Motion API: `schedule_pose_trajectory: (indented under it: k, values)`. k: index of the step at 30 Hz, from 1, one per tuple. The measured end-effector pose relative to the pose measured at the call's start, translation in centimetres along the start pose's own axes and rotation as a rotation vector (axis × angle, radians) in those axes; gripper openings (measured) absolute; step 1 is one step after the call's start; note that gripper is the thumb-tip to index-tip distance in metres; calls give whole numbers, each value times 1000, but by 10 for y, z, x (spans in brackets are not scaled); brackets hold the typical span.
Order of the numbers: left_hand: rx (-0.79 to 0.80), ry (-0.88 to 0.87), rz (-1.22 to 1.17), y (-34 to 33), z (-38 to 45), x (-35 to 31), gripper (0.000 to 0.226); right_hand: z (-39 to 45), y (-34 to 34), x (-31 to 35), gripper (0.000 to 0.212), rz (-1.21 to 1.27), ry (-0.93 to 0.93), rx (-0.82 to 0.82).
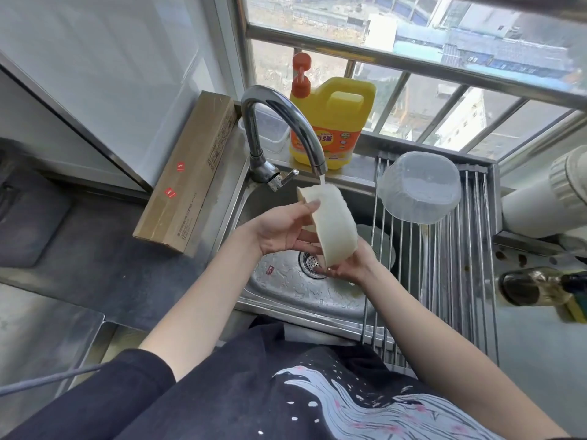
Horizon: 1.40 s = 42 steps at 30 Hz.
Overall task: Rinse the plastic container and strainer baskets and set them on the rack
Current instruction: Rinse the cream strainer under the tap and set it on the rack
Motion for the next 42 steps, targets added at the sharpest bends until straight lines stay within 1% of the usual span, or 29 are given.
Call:
schedule_pose_trajectory:
  k: [1, 3, 5, 7, 9, 11, 14, 17, 18, 20, 21, 23, 24, 26, 27, 28, 30, 32, 34, 36, 38, 39, 42]
  values:
    - [16, 12, 70, -2, 1, 1, 25, -1, -4, 3, 61, 2, 8, 48]
    - [28, 38, 206, -2, 1, 4, 27, -3, -6, 10, 66, 20, 25, 77]
    - [24, 53, 280, -1, 0, 7, 26, -6, -4, 18, 65, 11, 43, 36]
    - [29, 72, 300, 4, -1, 12, 27, -8, -4, 25, 64, -29, 69, -25]
    - [60, 103, 336, 9, -4, 19, 27, -9, -7, 32, 65, -55, 108, -55]
    - [84, 130, 369, 15, -8, 25, 31, -10, -13, 38, 60, -104, 153, -77]
    - [124, 142, 382, 15, -15, 27, 44, -7, -28, 48, 48, -166, 226, -49]
    - [194, 170, 330, 9, -20, 25, 72, -6, -36, 52, 45, -210, 270, -44]
    - [200, 195, 309, 8, -19, 25, 77, -11, -37, 55, 45, -225, 302, -54]
    - [176, 212, 267, 8, -15, 23, 71, -14, -33, 62, 47, -221, 361, -69]
    - [135, 204, 256, 10, -12, 21, 69, -15, -31, 66, 49, -225, 392, -78]
    - [26, 170, 287, 15, -9, 16, 64, -19, -29, 74, 57, -275, 439, -120]
    - [-27, 154, 324, 17, -9, 15, 57, -21, -26, 78, 56, -326, 460, -162]
    - [-91, 113, 354, 24, -9, 13, 45, -31, -27, 87, 42, -439, 531, -214]
    - [-104, 72, 295, 27, -8, 12, 43, -34, -30, 91, 37, -479, 570, -216]
    - [-108, 21, 191, 29, -7, 10, 44, -40, -36, 95, 33, -504, 609, -217]
    - [-133, -101, -1, 40, 0, 5, 58, -47, -47, 101, 28, -569, 699, -218]
    - [-226, -180, -92, 51, 3, 6, 73, -49, -53, 103, 24, -600, 747, -232]
    - [-304, -201, -74, 59, 3, 12, 90, -53, -53, 106, 23, -574, 764, -239]
    - [-320, -238, 24, 61, 1, 13, 100, -58, -51, 110, 20, -540, 789, -228]
    - [-285, -280, 90, 61, 0, 13, 100, -59, -47, 111, 21, -493, 781, -238]
    - [-263, -299, 100, 59, 0, 12, 100, -59, -44, 112, 20, -430, 771, -230]
    - [-216, -359, 56, 58, -3, 7, 99, -56, -43, 110, 19, -223, 708, -135]
Point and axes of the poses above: each hand's wrist, its own z-axis towards the middle knuckle, its own y-axis out of the back of the hand, x = y × z, the point moved 9 cm from there along z, towards the middle knuckle, and after that the axes turned 14 degrees about -z, right-handed, at the moved point
